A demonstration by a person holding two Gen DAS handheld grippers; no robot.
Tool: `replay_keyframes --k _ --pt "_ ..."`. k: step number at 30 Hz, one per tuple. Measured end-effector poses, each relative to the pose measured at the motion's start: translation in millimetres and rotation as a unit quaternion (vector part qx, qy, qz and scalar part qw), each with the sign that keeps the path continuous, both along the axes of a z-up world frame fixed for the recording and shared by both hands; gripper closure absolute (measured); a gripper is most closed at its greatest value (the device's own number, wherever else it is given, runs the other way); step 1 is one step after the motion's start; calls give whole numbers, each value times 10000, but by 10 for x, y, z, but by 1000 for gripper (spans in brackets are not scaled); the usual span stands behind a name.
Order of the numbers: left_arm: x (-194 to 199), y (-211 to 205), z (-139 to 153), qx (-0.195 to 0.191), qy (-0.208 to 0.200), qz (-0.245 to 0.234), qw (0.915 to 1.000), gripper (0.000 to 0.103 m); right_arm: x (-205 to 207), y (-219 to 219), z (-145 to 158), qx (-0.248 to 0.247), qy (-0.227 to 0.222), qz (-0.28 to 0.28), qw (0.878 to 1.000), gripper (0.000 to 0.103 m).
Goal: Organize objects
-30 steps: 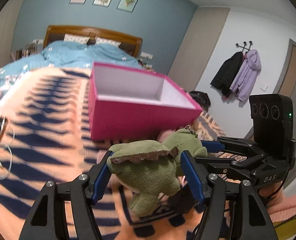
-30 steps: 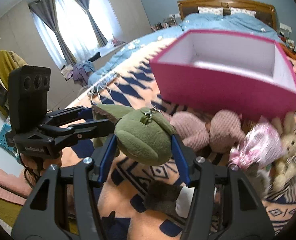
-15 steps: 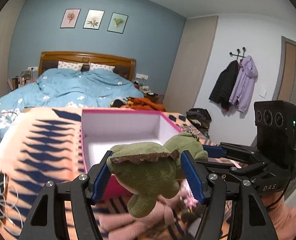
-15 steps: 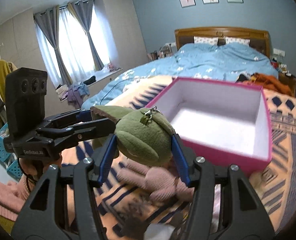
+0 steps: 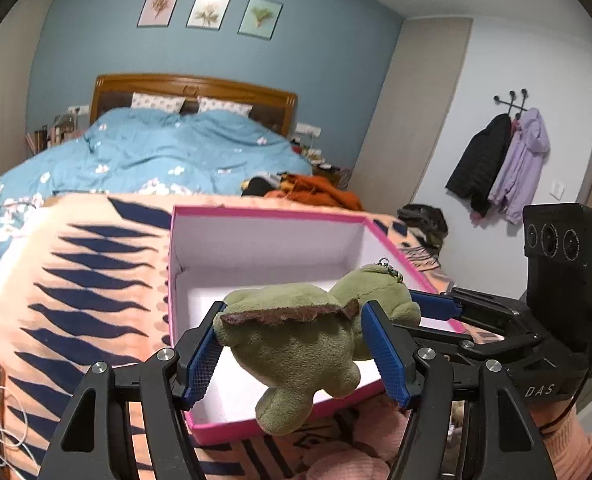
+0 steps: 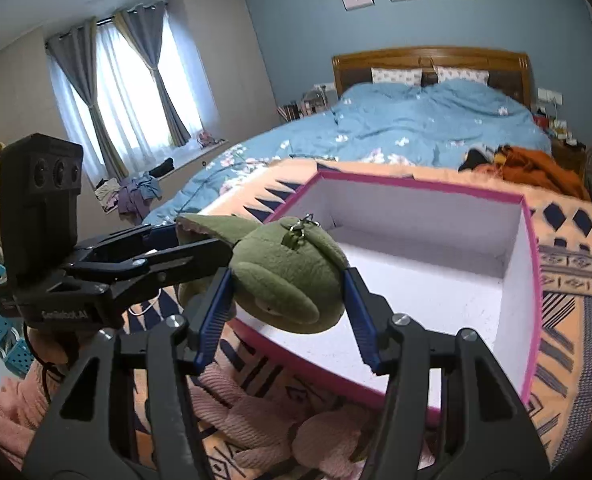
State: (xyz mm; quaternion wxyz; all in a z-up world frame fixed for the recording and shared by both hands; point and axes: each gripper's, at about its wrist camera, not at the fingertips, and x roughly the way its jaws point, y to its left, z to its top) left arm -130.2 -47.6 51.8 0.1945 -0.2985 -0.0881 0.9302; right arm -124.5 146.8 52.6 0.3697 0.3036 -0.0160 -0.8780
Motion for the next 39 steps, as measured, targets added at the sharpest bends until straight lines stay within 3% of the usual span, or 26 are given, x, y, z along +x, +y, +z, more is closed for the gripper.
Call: replay_keyframes --k 7,10,15,20,24,29,35,39 --pt "-232 73 -172 -186 -286 57 9994 35 -288 -25 -257 67 -371 -93 9992 45" --pt "-330 117 -256 -365 -434 105 9983 40 -374 -45 -292 102 -421 -148 9990 45" --pt "-376 77 -345 -376 -544 336 9972 40 -479 -136 -348 287 -449 -241 9983 45" --pt "-186 35 -262 -354 -235 425 9982 31 -463 -80 -386 280 -499 -323 9978 45" --pt "32 -23 -173 -235 11 381 9990 30 -338 40 -363 181 -503 -331 9980 44" --pt "343 -100 -110 -178 237 272 9992 28 -73 242 -273 -45 -437 -272 9987 32" --pt "633 -146 -190 -95 223 144 9996 28 284 437 -227 -188 -318 -197 9991 28" --pt "743 -132 -380 -111 1 82 9999 28 420 469 -335 -87 -457 -141 9988 28"
